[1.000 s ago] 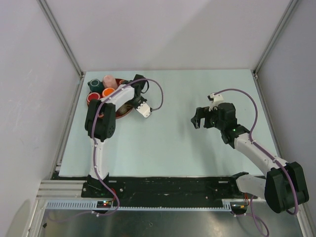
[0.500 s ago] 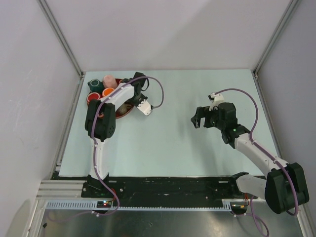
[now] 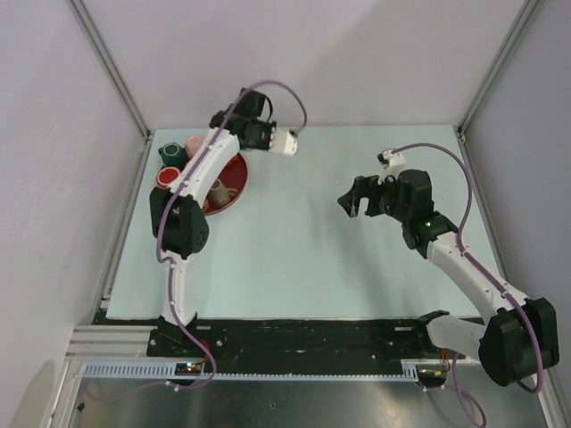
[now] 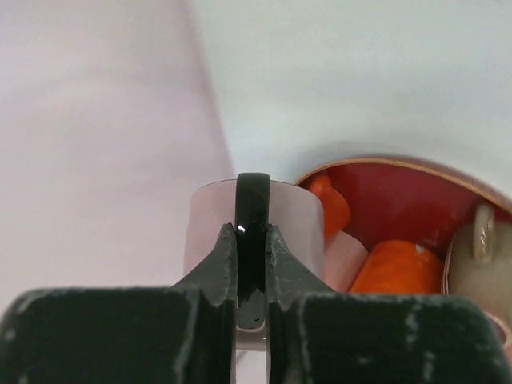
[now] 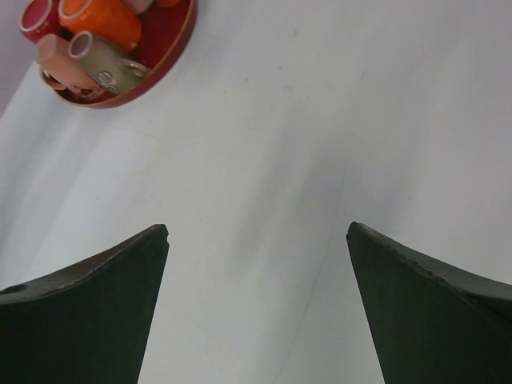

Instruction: Turn the mug right side up

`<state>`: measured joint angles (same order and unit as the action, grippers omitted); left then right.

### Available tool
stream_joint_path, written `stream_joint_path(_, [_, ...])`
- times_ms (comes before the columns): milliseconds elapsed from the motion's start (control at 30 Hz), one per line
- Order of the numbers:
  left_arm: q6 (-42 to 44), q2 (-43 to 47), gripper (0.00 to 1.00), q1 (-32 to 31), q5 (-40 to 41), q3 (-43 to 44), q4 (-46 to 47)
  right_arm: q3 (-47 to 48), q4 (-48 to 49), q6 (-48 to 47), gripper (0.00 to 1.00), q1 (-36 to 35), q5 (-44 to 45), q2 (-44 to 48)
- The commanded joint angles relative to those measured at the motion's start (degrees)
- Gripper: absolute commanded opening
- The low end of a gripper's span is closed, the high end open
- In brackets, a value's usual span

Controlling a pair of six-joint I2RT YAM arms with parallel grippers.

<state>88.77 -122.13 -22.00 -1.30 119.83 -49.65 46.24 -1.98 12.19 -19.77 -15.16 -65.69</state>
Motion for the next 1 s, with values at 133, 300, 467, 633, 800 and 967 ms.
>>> stream_joint_path(133, [-56.4,10.3,0.0,-0.3,-20.8,14.5,4.4,9.2,7.0,7.1,1.0,-0.3,-13.8,0.2])
stream_joint_path(300, [-78.0,15.8,0.0,-0.2,-39.2,10.3,4.4,14.8,16.3,14.7,1.0,-0.3,-22.2,-2.9])
stream_joint_path(467, [-87.4,16.5,0.0,-0.7,-49.9,10.9,4.4,20.5,22.1,18.9,0.99,-0.7,-28.8,-9.0])
stream_joint_path(633, [-88.3,16.9,0.0,-0.9,-53.4,11.5,4.4,25.1,24.3,22.6,0.93,-2.8,-34.4,-15.0])
stream_joint_path(800, [-88.3,16.9,0.0,-1.2,-56.8,12.1,4.4,26.3,22.7,21.4,0.93,-4.3,-32.8,-17.1])
stream_joint_path(967, [-87.9,16.8,0.0,-1.3,-56.0,11.7,4.4,26.6,25.6,23.5,0.55,-4.8,-35.8,-18.5])
